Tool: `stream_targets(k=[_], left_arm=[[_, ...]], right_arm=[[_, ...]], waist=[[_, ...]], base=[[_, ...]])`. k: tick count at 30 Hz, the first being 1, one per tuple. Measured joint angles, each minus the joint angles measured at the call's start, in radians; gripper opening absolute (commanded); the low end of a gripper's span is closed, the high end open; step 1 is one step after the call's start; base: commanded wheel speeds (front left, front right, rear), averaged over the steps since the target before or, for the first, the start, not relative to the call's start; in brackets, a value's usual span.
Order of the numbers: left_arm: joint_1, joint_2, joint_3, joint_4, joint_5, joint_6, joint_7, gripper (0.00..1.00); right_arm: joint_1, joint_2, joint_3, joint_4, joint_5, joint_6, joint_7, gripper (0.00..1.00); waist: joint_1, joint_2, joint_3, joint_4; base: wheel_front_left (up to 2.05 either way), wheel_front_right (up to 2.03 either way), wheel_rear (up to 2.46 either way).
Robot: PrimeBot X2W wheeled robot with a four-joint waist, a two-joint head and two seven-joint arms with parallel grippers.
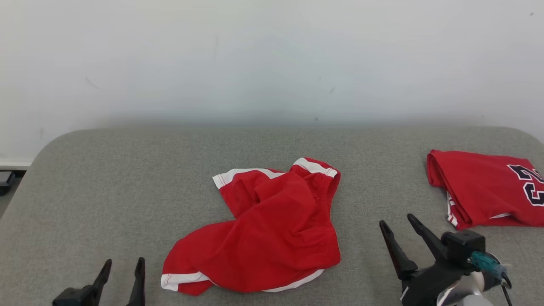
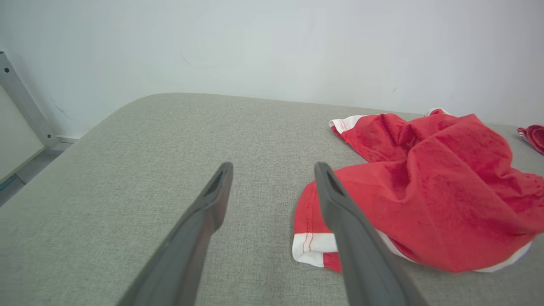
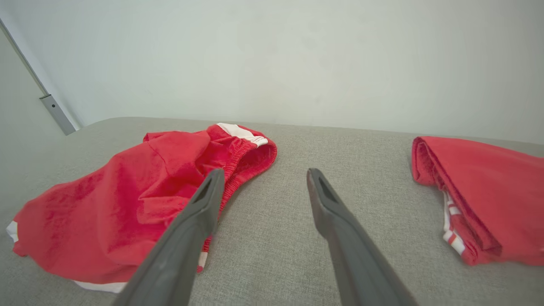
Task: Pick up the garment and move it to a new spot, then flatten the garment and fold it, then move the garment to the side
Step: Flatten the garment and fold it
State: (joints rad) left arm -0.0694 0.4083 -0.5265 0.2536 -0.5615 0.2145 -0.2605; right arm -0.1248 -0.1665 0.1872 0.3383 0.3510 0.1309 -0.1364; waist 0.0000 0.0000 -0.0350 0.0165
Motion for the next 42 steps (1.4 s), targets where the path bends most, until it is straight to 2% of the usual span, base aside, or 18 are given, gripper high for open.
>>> stream_targets(k=[10,15,21,25,33,42], left_arm=[[0.11,-0.019,0.116,-0.087,0.07,0.059,0.0,1.0],[0.14,0.006,0.124,-0.099,0.088,0.072,0.007,1.0],[0.154,0.045,0.109,-0.133,0.097,0.089,0.095,1.0],[0.155,0.06,0.106,-0.182,0.091,0.083,0.126,1.0],[0.169,0.064,0.196,-0.224,0.039,0.127,0.085,1.0],[0.206,0.095,0.236,-0.248,0.033,0.147,0.065,1.0]], right_arm=[[0.052,0.019,-0.081,-0.005,-0.021,0.0,-0.015,1.0],[0.07,0.025,-0.117,-0.03,-0.049,0.0,0.005,1.0],[0.088,0.036,-0.15,-0.072,-0.079,0.0,0.052,1.0],[0.099,0.047,-0.163,-0.101,-0.088,0.0,0.076,1.0],[0.106,0.062,-0.169,-0.127,-0.094,0.0,0.093,1.0],[0.106,0.072,-0.175,-0.136,-0.095,0.0,0.097,1.0]], waist=[[-0.0001,0.0,-0.026,-0.016],[-0.0001,0.0,-0.031,-0.021],[-0.0001,0.0,-0.03,-0.025],[0.0,0.0,-0.027,-0.022],[0.0,0.0,-0.019,-0.016],[0.0,0.0,-0.017,-0.012]], base=[[0.0,0.0,0.0],[0.0,0.0,0.0],[0.0,0.0,0.0],[0.0,0.0,0.0],[0.0,0.0,0.0],[0.0,0.0,0.0]])
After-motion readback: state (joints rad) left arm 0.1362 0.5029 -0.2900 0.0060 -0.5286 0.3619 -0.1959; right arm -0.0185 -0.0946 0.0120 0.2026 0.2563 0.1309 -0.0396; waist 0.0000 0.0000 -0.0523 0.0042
